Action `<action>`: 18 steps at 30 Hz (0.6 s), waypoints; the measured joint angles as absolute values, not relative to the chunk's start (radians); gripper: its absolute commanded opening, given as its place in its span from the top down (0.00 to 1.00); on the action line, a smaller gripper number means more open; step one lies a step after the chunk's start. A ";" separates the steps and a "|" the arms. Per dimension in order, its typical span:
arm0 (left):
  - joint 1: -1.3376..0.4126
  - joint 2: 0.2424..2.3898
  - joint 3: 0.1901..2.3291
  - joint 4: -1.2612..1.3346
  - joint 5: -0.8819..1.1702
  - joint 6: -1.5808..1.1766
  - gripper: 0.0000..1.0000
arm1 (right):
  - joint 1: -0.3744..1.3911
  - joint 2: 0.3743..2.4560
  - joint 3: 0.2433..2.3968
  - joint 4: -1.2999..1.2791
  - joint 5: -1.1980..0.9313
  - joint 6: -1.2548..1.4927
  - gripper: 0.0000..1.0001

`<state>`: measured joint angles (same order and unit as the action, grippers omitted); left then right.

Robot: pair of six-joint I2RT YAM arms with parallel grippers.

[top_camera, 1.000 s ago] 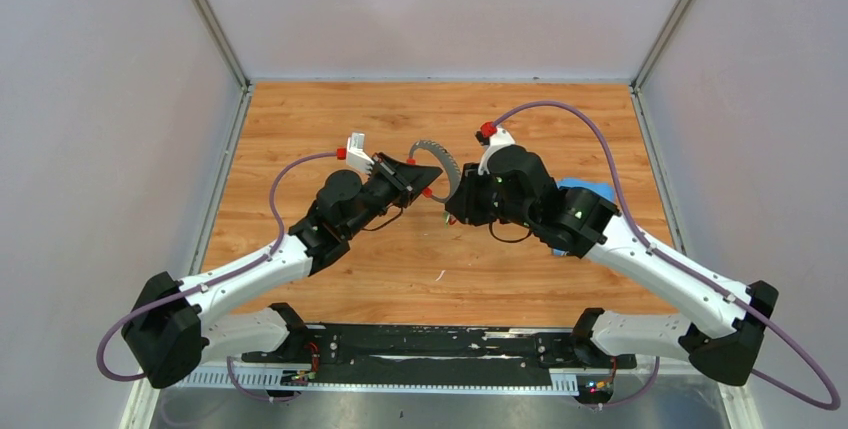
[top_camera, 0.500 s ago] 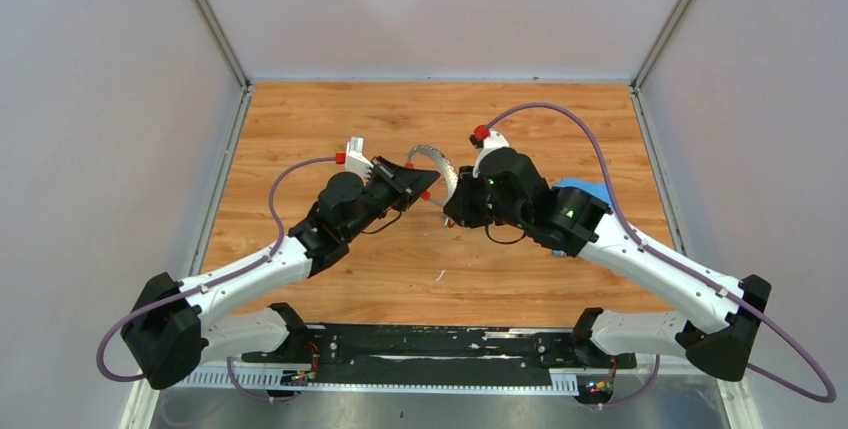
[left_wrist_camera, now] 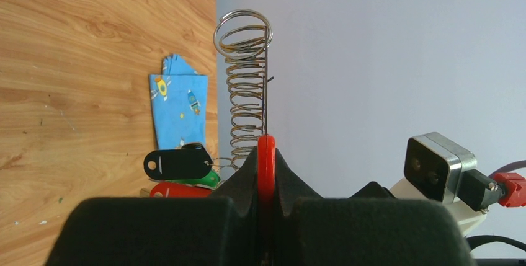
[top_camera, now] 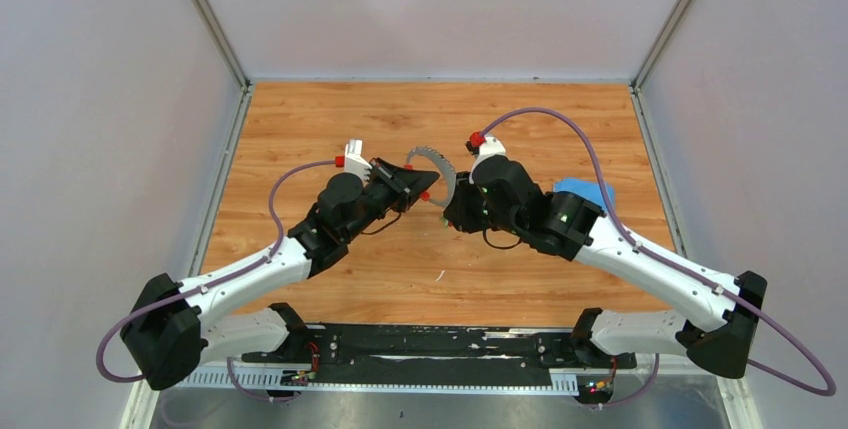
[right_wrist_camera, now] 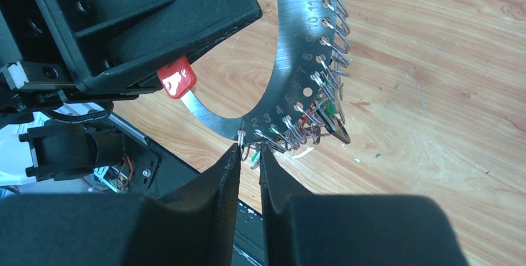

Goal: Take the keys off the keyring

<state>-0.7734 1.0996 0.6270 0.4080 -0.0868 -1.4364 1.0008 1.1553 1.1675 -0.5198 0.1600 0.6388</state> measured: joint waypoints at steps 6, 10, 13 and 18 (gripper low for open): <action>-0.771 1.088 0.622 0.406 -0.090 -1.437 1.00 | 1.007 1.154 1.162 -0.507 0.186 0.638 0.80; -0.769 1.087 0.619 0.401 -0.091 -1.443 1.00 | 1.014 1.153 1.148 -0.490 0.195 0.636 0.79; -0.769 1.087 0.611 0.398 -0.090 -1.450 1.00 | 1.025 1.147 1.132 -0.472 0.206 0.632 0.79; -0.769 1.087 0.610 0.394 -0.090 -1.459 1.00 | 1.036 1.126 1.108 -0.440 0.220 0.625 0.79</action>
